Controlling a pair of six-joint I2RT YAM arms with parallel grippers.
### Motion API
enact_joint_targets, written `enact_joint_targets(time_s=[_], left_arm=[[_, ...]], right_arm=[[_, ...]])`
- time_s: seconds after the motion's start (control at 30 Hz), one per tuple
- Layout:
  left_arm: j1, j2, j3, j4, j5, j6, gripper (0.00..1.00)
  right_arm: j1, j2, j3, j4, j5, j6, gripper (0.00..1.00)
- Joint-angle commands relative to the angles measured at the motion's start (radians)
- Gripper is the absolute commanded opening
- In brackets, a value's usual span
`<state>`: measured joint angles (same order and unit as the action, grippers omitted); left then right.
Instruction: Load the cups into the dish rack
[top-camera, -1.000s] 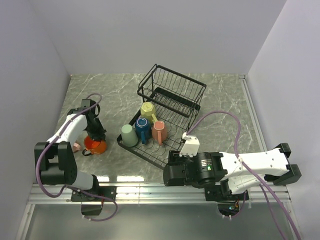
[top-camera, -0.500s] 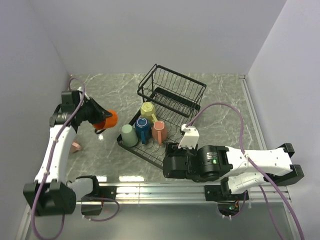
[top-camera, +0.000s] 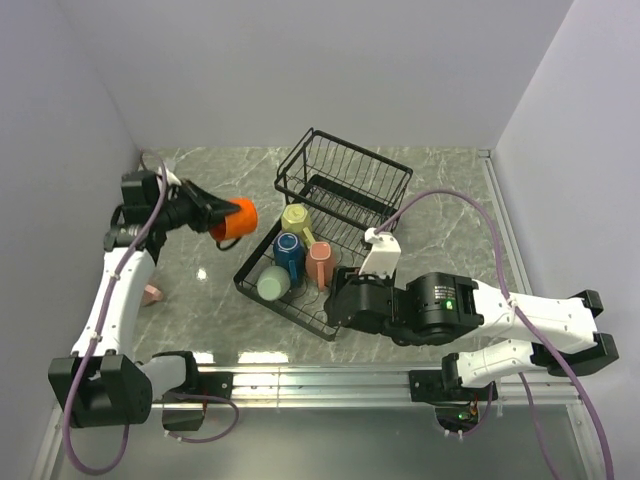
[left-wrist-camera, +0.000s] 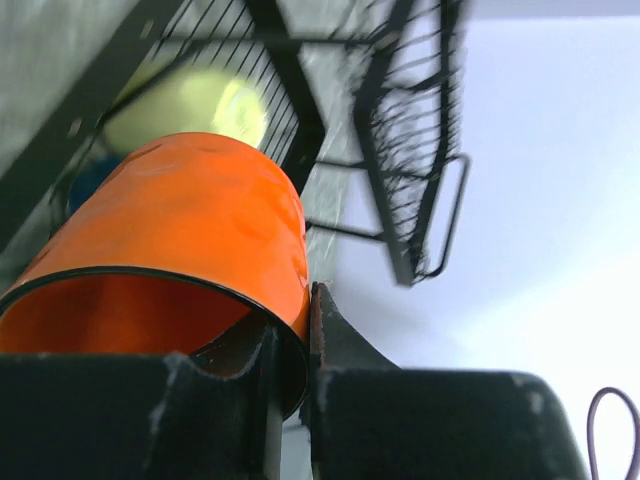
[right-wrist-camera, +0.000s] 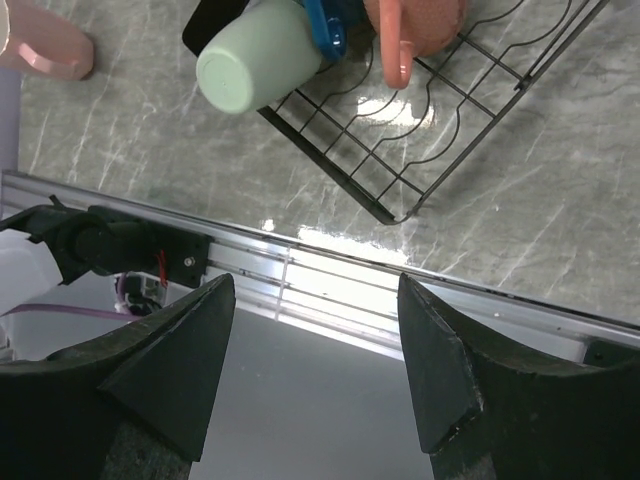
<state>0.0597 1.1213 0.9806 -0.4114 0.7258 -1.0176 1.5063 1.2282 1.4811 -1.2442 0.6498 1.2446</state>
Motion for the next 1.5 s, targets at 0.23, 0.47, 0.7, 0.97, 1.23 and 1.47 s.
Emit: enact_joint_targets(time_s=[0.23, 0.47, 0.7, 0.97, 1.23, 1.47], left_arm=[[0.009, 0.041, 0.184, 0.181, -0.039, -0.127, 0.0], [-0.009, 0.049, 0.221, 0.171, -0.085, -0.162, 0.01], [-0.029, 0.07, 0.289, 0.105, -0.147, -0.142, 0.01], [-0.043, 0.094, 0.383, -0.006, -0.2, -0.147, 0.0], [-0.078, 0.132, 0.516, -0.121, -0.229, -0.121, 0.0], [-0.084, 0.161, 0.616, -0.153, -0.215, -0.113, 0.01]], right_arm=[[-0.078, 0.011, 0.061, 0.106, -0.062, -0.157, 0.73], [-0.172, -0.022, -0.024, 0.282, -0.194, -0.261, 0.73], [-0.236, 0.19, 0.037, 0.493, -0.43, -0.437, 0.39], [-0.296, 0.356, 0.058, 0.581, -0.544, -0.418, 0.0], [-0.383, 0.438, 0.018, 0.658, -0.561, -0.396, 0.0], [-0.396, 0.519, 0.039, 0.667, -0.605, -0.464, 0.0]])
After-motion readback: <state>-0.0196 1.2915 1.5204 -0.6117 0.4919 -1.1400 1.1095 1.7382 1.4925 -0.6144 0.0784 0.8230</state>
